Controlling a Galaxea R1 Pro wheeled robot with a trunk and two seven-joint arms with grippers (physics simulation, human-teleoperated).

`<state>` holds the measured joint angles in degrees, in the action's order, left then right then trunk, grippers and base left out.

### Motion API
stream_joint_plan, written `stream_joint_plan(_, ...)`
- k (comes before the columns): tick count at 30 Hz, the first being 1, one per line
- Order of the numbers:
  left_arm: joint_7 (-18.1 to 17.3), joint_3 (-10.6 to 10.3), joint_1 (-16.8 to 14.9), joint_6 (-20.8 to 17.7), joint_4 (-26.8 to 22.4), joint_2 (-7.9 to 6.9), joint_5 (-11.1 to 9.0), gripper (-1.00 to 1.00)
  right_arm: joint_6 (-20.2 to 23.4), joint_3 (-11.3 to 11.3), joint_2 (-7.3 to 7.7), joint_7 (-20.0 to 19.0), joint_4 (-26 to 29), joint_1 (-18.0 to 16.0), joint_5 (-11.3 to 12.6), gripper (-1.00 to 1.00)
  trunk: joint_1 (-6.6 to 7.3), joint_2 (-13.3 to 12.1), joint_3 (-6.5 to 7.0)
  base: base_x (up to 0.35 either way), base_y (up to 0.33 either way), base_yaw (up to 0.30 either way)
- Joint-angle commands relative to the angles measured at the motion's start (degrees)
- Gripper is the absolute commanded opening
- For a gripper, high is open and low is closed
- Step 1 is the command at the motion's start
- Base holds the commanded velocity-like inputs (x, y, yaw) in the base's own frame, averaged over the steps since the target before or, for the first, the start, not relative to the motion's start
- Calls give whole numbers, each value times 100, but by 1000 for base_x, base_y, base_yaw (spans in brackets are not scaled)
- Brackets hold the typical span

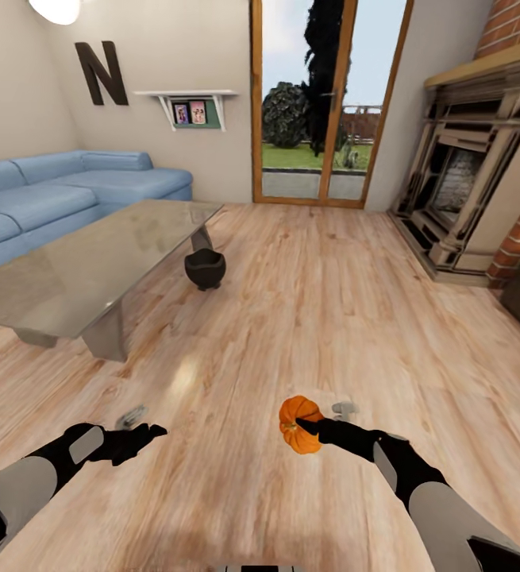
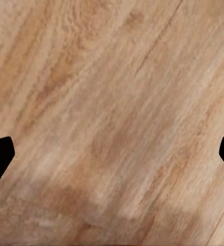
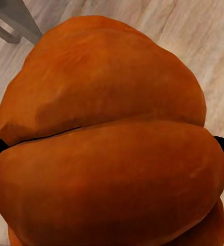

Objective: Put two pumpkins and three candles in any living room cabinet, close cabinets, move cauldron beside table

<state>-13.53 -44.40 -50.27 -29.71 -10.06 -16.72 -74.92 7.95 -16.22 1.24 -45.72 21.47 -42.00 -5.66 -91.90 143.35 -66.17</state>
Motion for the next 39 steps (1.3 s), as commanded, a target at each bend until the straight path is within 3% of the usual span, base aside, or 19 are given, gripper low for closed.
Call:
stream_joint_plan(1,0,1,0,0,9,7,1,100,5,-4,-6,0,-1,-1,22,-100,0,0,0,0,0,286)
stream_joint_plan(11,0,1,0,0,13,17,7,100,5,-4,-44,28,-2,-1,20,-100,0,0,0,0,0,286)
stream_joint_plan(17,0,1,0,9,206,312,24,100,5,-4,-45,33,-2,-1,8,-100,0,0,0,0,0,285)
stream_joint_plan(19,0,1,0,9,242,346,28,100,5,-4,-45,35,-2,-1,8,-100,0,0,0,0,0,285)
stream_joint_plan(32,0,1,0,20,268,354,30,100,5,-4,-45,34,5,-1,11,-100,0,0,0,0,0,285)
stream_joint_plan(39,0,1,0,231,270,354,27,100,5,-4,-45,32,6,-1,5,-100,0,0,0,0,0,285)
